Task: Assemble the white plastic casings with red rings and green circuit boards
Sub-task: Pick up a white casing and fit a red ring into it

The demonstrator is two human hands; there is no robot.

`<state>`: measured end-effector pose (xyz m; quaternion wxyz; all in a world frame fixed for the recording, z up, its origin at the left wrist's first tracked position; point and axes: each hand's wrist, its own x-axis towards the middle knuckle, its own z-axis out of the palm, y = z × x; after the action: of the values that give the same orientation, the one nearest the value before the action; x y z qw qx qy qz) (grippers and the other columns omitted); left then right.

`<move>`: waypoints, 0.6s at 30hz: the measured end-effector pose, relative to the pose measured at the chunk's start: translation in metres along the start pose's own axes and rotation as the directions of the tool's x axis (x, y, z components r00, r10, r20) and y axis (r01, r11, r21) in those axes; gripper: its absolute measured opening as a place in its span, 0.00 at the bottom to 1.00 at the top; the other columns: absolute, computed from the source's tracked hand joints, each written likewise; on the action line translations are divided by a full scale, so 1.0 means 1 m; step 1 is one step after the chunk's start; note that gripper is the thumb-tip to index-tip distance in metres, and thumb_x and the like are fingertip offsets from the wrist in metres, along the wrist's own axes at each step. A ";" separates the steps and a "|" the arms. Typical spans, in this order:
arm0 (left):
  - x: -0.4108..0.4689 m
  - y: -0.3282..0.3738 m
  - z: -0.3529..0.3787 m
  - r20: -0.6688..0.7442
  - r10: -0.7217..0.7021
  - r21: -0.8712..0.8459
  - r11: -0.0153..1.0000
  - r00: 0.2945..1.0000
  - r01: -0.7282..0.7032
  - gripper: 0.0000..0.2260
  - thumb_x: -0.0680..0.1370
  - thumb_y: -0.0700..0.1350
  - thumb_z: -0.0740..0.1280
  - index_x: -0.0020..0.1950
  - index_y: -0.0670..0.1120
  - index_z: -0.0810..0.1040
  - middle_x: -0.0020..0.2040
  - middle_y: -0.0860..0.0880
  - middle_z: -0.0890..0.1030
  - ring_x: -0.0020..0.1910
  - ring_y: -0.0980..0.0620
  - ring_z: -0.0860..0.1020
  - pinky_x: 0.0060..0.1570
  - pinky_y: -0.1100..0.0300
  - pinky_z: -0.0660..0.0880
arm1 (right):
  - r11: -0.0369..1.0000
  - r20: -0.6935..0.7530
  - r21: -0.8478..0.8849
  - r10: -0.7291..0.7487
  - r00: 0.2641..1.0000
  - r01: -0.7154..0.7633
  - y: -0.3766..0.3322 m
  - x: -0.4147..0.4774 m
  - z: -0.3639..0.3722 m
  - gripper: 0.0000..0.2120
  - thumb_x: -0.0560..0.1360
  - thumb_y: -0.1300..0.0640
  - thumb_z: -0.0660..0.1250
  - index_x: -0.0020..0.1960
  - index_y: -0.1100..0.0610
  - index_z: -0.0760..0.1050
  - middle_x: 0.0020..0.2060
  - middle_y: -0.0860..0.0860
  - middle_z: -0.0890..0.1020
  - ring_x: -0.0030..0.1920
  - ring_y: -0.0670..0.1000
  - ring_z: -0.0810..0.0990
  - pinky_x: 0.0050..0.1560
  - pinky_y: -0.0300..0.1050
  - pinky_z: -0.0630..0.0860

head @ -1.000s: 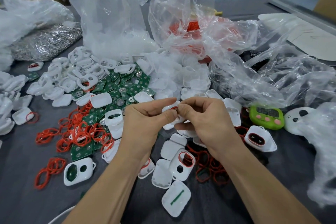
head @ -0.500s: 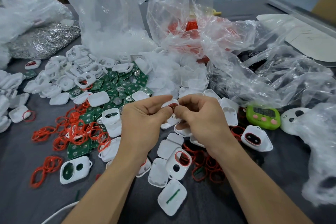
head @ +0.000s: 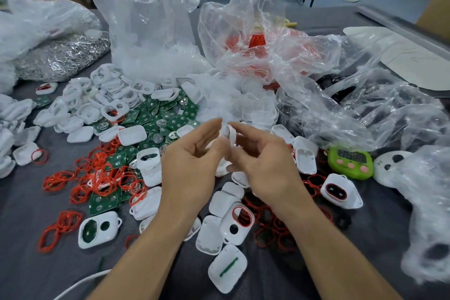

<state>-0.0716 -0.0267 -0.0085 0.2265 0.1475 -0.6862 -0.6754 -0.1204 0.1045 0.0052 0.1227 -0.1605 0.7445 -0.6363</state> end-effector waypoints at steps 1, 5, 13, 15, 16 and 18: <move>0.000 -0.001 0.000 0.017 -0.015 0.046 0.999 1.000 0.015 0.13 0.74 0.49 0.72 0.57 0.59 0.85 0.52 0.55 0.87 0.53 0.55 0.85 0.55 0.56 0.82 | 0.989 0.073 0.135 0.045 0.996 -0.055 -0.001 0.000 0.001 0.12 0.81 0.62 0.69 0.62 0.52 0.83 0.49 0.51 0.88 0.47 0.49 0.87 0.46 0.41 0.83; -0.004 0.004 0.001 0.083 -0.037 0.030 0.999 0.996 0.035 0.06 0.80 0.46 0.70 0.48 0.51 0.87 0.38 0.43 0.84 0.37 0.43 0.83 0.36 0.43 0.84 | 0.964 0.097 0.243 0.089 0.991 -0.110 -0.001 -0.001 0.003 0.13 0.79 0.67 0.68 0.47 0.53 0.88 0.40 0.57 0.88 0.39 0.55 0.87 0.42 0.48 0.86; 0.026 0.015 -0.031 -0.295 -0.214 -0.296 0.947 0.931 0.124 0.09 0.81 0.39 0.67 0.41 0.42 0.81 0.31 0.47 0.82 0.22 0.54 0.72 0.22 0.65 0.67 | 0.919 -0.271 -0.393 -0.146 0.951 0.029 -0.002 0.016 -0.017 0.10 0.74 0.58 0.75 0.41 0.43 0.84 0.34 0.35 0.84 0.36 0.37 0.83 0.37 0.28 0.75; 0.032 0.017 -0.041 -0.355 -0.244 -0.333 0.935 0.902 0.122 0.07 0.80 0.40 0.67 0.43 0.43 0.82 0.27 0.48 0.78 0.21 0.54 0.68 0.22 0.66 0.64 | 0.895 -0.196 -0.446 -0.091 0.976 -0.007 -0.008 0.030 -0.006 0.07 0.74 0.57 0.75 0.46 0.45 0.86 0.36 0.37 0.85 0.38 0.36 0.82 0.41 0.27 0.73; 0.034 0.018 -0.045 -0.370 -0.263 -0.367 0.923 0.891 0.120 0.06 0.80 0.41 0.67 0.45 0.44 0.83 0.26 0.49 0.76 0.21 0.54 0.66 0.21 0.65 0.62 | 0.873 -0.132 -0.488 -0.058 0.990 -0.014 -0.012 0.039 0.002 0.08 0.74 0.57 0.74 0.49 0.46 0.86 0.41 0.38 0.86 0.41 0.36 0.82 0.46 0.29 0.73; 0.036 0.021 -0.052 -0.355 -0.288 -0.438 0.892 0.889 0.113 0.09 0.81 0.43 0.66 0.45 0.46 0.85 0.25 0.49 0.72 0.21 0.54 0.64 0.20 0.65 0.61 | 0.823 -0.019 -0.567 -0.021 1.000 0.007 -0.021 0.059 0.024 0.12 0.75 0.60 0.72 0.56 0.48 0.86 0.52 0.43 0.87 0.49 0.40 0.83 0.53 0.32 0.73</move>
<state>-0.0736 -0.0884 0.0155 0.3185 0.3075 -0.4484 -0.7765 -0.1638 0.0563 0.0229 0.0560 -0.1874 0.9001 -0.3892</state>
